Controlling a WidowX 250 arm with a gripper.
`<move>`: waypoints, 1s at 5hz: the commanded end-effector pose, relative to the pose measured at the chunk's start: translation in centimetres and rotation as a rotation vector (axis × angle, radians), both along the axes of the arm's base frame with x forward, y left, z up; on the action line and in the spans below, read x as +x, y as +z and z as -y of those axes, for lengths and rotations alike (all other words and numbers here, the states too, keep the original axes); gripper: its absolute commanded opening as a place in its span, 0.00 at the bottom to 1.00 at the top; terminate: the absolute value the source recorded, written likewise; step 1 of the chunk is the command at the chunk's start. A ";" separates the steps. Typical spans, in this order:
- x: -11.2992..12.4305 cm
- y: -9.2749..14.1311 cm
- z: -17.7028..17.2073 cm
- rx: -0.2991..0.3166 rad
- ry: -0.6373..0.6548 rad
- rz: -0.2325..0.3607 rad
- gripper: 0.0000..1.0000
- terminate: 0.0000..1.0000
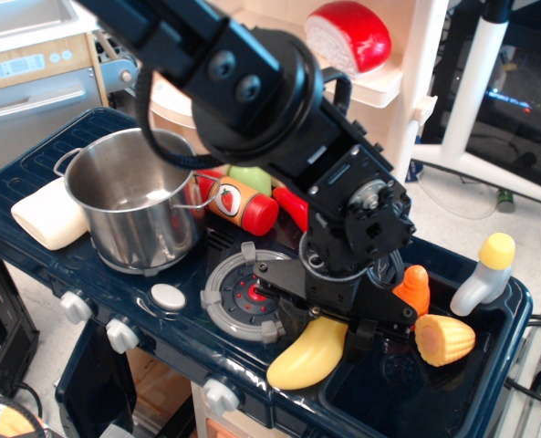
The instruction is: Put banana in pot or pan
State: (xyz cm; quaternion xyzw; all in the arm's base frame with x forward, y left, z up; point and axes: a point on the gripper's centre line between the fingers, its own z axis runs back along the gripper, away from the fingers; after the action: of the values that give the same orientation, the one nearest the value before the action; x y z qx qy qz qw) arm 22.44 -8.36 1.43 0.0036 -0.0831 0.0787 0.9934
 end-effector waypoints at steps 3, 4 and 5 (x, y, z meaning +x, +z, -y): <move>-0.9 13.6 -11.0 0.264 0.038 -0.137 0.00 0.00; 0.1 13.3 -15.1 0.246 -0.030 -0.091 0.00 0.00; 2.2 12.4 -15.1 0.228 -0.088 -0.077 0.00 0.00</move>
State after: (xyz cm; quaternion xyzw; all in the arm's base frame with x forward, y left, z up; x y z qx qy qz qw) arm 23.91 6.80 12.34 0.1103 -0.0354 0.0304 0.9928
